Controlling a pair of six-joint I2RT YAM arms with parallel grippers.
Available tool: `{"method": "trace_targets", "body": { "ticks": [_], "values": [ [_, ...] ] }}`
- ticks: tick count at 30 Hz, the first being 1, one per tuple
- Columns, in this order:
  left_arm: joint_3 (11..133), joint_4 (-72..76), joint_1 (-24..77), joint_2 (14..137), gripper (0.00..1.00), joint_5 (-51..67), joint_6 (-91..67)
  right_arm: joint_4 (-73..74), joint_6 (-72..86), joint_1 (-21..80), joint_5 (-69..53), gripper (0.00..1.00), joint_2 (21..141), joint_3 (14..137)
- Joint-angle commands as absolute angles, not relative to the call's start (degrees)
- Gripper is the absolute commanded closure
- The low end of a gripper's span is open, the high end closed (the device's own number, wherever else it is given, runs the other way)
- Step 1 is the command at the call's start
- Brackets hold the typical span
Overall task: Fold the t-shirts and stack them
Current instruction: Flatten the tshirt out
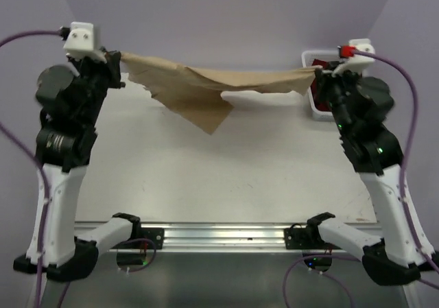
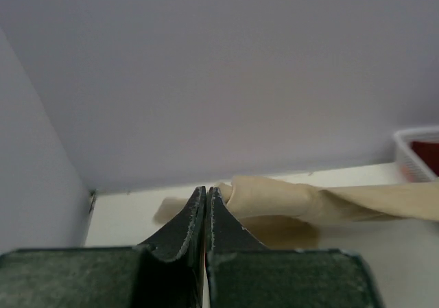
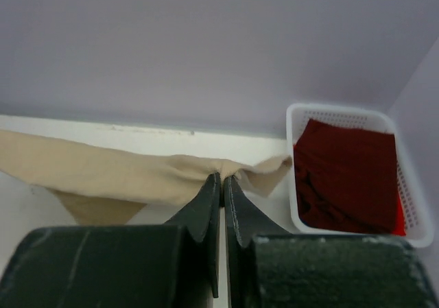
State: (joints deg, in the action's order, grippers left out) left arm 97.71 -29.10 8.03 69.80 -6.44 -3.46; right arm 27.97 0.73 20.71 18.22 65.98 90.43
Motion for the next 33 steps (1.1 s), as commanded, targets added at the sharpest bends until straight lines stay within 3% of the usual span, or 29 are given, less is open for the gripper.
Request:
{"method": "trace_targets", "body": {
  "ticks": [1, 5, 9, 15, 20, 28, 33],
  "values": [
    [97.82, -21.53, 15.18, 52.06, 1.00, -4.05, -0.26, 15.03, -2.81, 20.57, 9.52, 1.00, 51.26, 86.23],
    [102.37, -25.47, 16.08, 44.92, 1.00, 2.80, -0.61, 15.03, -1.15, 20.65, 6.59, 1.00, 40.02, 84.55],
    [105.73, -26.98, 16.00, 46.04, 1.00, 5.97, -1.67, 15.47, -0.97, 20.48, 8.34, 1.00, 40.60, 86.92],
    [100.21, -26.11, 17.48, 50.53, 1.00, -8.15, 2.52, 25.92, 1.04, 20.57, 19.33, 1.00, 55.86, 92.81],
    [88.98, -22.68, 18.02, 53.17, 1.00, -21.52, 4.66, 28.12, 7.53, 20.65, 23.10, 1.00, 62.48, 84.58],
    [62.26, -10.93, 15.21, 61.16, 1.00, -24.00, 1.23, 27.62, 19.69, 20.48, 25.31, 1.00, 74.60, 68.92],
    [63.62, -9.58, 11.61, 73.63, 1.00, -23.30, 0.44, 24.00, 18.81, 19.60, 28.13, 1.00, 86.21, 70.57]
  ]
}}
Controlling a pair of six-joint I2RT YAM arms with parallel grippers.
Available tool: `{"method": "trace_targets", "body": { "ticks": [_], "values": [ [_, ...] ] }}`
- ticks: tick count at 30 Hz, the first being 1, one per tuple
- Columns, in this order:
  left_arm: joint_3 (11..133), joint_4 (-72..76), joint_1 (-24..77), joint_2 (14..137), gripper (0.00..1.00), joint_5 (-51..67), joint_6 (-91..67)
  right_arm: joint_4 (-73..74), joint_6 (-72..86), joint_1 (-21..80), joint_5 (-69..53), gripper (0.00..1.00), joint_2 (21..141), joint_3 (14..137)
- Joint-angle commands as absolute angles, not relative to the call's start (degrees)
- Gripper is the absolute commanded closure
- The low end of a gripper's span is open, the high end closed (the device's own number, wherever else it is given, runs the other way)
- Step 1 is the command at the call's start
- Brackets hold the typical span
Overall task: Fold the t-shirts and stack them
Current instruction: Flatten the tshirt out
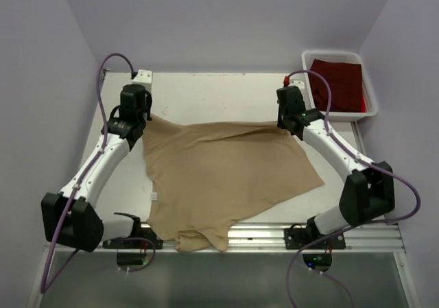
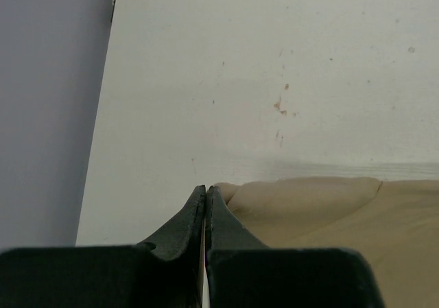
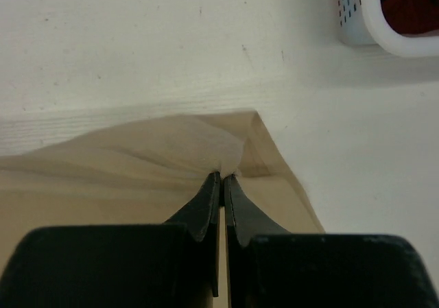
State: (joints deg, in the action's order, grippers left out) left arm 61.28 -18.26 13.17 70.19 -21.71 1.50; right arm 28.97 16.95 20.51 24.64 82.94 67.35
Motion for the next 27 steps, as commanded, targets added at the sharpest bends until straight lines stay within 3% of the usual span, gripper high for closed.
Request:
{"method": "trace_targets", "body": {
  "ticks": [1, 13, 21, 22, 24, 25, 26, 27],
  "values": [
    [65.55, -9.93, 11.34, 75.39, 1.00, -23.47, 0.53, 23.30, 18.98, 19.43, 28.13, 1.00, 87.96, 71.53],
    [74.51, -3.79, 6.95, 90.78, 1.00, -21.01, -0.35, 22.67, 21.09, 14.33, 29.35, 1.00, 110.01, 92.35],
    [96.12, -3.58, 5.27, 108.61, 1.00, -14.59, -3.86, 29.00, 25.22, 12.48, 39.98, 1.00, 129.54, 124.51],
    [101.63, -4.30, 5.27, 110.37, 1.00, -14.59, -4.22, 29.26, 24.88, 12.48, 41.03, 0.70, 130.77, 126.72],
    [109.37, -8.23, 5.27, 114.51, 0.45, -15.81, -5.00, 28.48, 21.99, 12.39, 40.61, 0.25, 131.14, 129.81],
    [110.90, -9.04, 5.27, 115.22, 0.14, -16.17, -5.36, 26.82, 21.36, 12.57, 40.61, 0.10, 130.09, 129.38],
    [111.27, -9.31, 5.27, 114.62, 0.00, -16.35, -5.54, 25.33, 20.84, 12.48, 40.52, 0.01, 128.51, 125.20],
    [109.01, -7.40, 5.27, 113.48, 0.00, -15.74, -5.80, 23.05, 19.79, 12.57, 40.26, 0.01, 123.28, 121.59]
  ]
}}
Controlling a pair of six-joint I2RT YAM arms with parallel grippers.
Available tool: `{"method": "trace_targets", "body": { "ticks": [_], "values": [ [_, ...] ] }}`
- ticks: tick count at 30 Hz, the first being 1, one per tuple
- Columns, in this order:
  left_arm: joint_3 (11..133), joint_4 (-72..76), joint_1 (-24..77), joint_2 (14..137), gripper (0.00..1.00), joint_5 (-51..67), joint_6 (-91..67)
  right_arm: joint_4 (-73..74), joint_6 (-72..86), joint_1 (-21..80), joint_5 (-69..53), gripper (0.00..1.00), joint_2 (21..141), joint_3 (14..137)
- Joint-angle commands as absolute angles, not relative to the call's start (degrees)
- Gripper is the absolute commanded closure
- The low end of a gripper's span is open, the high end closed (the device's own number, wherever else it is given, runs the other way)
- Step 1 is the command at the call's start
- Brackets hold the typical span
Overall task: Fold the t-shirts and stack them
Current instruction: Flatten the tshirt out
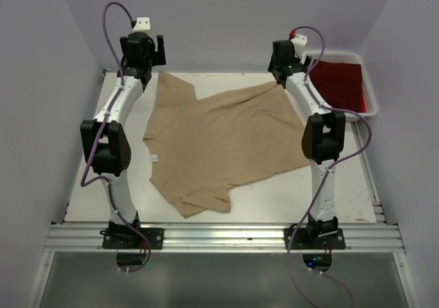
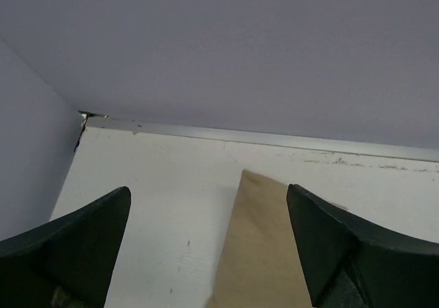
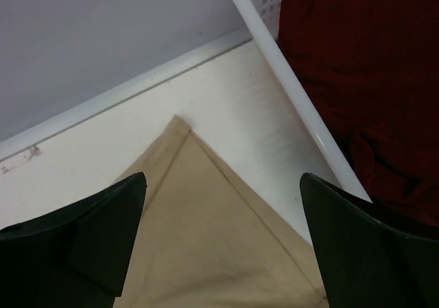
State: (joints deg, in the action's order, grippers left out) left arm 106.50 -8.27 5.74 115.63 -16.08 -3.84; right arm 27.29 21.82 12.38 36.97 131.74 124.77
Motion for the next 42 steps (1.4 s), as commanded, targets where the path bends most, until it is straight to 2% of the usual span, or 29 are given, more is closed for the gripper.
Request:
{"method": "trace_targets", "body": {
  "ticks": [1, 6, 12, 15, 16, 17, 18, 19, 21, 22, 25, 33, 42],
  "values": [
    [106.98, -5.90, 5.27, 111.90, 0.00, -15.21, -5.89, 17.20, 19.34, 12.57, 39.91, 0.01, 120.61, 113.20],
    [92.85, -2.72, 5.36, 100.21, 0.00, -15.37, -8.16, 9.67, 19.51, 12.57, 37.45, 0.01, 105.41, 96.17],
    [78.78, -8.42, 5.36, 91.06, 0.00, -13.72, -13.43, 13.34, 19.95, 12.48, 34.99, 0.02, 99.76, 86.32],
    [72.72, -11.33, 5.36, 88.25, 0.15, -11.08, -15.55, 18.34, 22.13, 12.57, 33.05, 0.09, 98.53, 83.85],
    [71.55, -12.38, 5.36, 87.37, 0.29, -10.81, -16.25, 19.41, 22.76, 12.57, 30.78, 0.21, 97.92, 82.37],
    [70.32, -12.83, 5.36, 87.02, 0.36, -10.29, -16.61, 20.12, 22.85, 12.57, 28.85, 0.42, 97.65, 81.48],
    [67.62, -12.66, 5.45, 86.75, 0.43, -9.59, -16.70, 20.30, 23.03, 12.57, 27.00, 0.75, 97.39, 80.52],
    [66.46, -12.57, 5.45, 86.84, 0.60, -9.58, -16.87, 20.74, 23.72, 12.57, 26.29, 1.00, 97.21, 78.77],
    [64.61, -12.83, 5.45, 87.71, 0.74, -9.84, -17.49, 20.92, 25.04, 12.57, 24.53, 1.00, 97.29, 77.44],
    [64.60, -13.09, 5.45, 89.54, 0.87, -9.84, -17.93, 20.83, 25.14, 12.48, 23.74, 1.00, 97.73, 77.00],
    [66.27, -14.50, 5.45, 93.50, 0.99, -10.19, -19.59, 23.55, 24.79, 12.57, 21.01, 1.00, 100.71, 79.70],
    [65.04, -11.25, 5.45, 99.66, 1.00, -8.17, -23.55, 25.92, 23.12, 12.48, 15.65, 1.00, 104.32, 80.86],
    [68.19, -11.42, 5.27, 108.80, 1.00, -10.28, -25.40, 24.96, 23.73, 12.57, 12.92, 1.00, 102.22, 74.80]
  ]
}}
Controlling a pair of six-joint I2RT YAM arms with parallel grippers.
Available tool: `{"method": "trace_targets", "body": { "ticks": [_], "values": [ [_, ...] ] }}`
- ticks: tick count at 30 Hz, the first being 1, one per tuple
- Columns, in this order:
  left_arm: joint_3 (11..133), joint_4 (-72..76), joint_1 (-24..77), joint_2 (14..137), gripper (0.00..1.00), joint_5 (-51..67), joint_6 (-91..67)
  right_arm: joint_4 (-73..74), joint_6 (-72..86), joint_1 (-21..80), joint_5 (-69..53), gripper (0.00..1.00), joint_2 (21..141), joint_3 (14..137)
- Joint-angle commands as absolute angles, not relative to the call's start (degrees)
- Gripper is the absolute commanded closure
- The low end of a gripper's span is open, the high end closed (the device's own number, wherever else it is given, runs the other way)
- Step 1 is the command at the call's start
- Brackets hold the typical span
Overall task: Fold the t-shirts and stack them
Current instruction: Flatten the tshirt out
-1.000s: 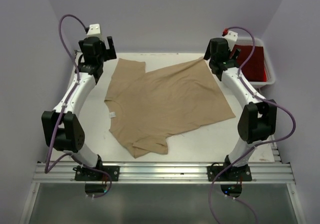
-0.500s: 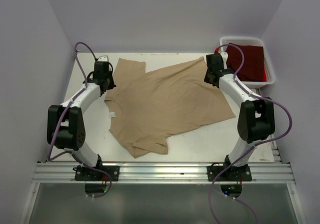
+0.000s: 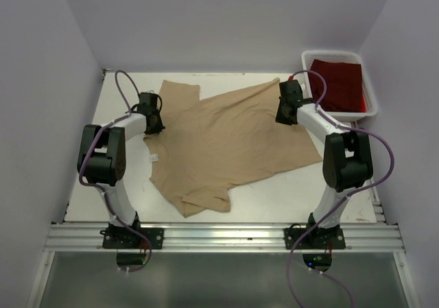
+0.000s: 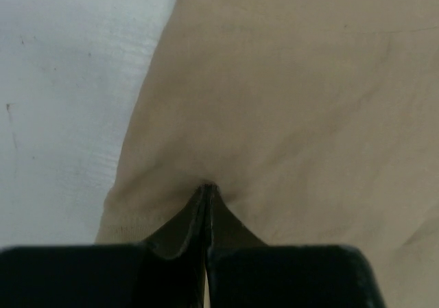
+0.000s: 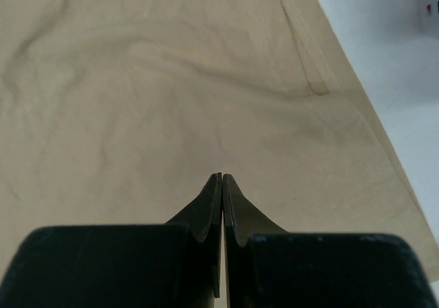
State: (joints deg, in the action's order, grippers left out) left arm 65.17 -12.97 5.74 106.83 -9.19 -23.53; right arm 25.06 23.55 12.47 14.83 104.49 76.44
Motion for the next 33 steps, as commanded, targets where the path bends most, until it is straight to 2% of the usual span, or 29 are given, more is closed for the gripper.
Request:
{"method": "trace_targets", "body": {
  "ticks": [1, 10, 16, 22, 26, 31, 33],
  "values": [
    [68.99, -11.86, 5.19, 110.72, 1.00, -10.46, -25.49, 25.05, 23.73, 12.57, 12.83, 1.00, 101.96, 73.92],
    [77.95, -15.38, 1.68, 118.47, 1.00, -12.57, -24.79, 25.75, 23.38, 12.57, 13.18, 1.00, 98.70, 71.54],
    [91.81, -19.50, -2.46, 126.29, 1.00, -12.04, -21.98, 26.98, 23.82, 12.57, 11.87, 1.00, 97.91, 70.93],
    [100.70, -19.60, -3.34, 132.01, 1.00, -8.18, -20.48, 27.42, 24.08, 12.66, 11.86, 1.00, 96.16, 69.08],
    [101.95, -15.31, -3.34, 130.17, 1.00, -3.88, -19.95, 27.77, 23.73, 12.83, 11.87, 1.00, 94.23, 68.56],
    [101.08, -10.20, -3.25, 121.04, 1.00, -1.76, -17.76, 27.07, 23.64, 13.01, 12.04, 1.00, 91.41, 67.41],
    [100.46, -10.11, -3.25, 116.49, 0.95, -0.53, -17.75, 26.64, 23.73, 13.01, 12.13, 1.00, 90.27, 66.45]
  ]
}}
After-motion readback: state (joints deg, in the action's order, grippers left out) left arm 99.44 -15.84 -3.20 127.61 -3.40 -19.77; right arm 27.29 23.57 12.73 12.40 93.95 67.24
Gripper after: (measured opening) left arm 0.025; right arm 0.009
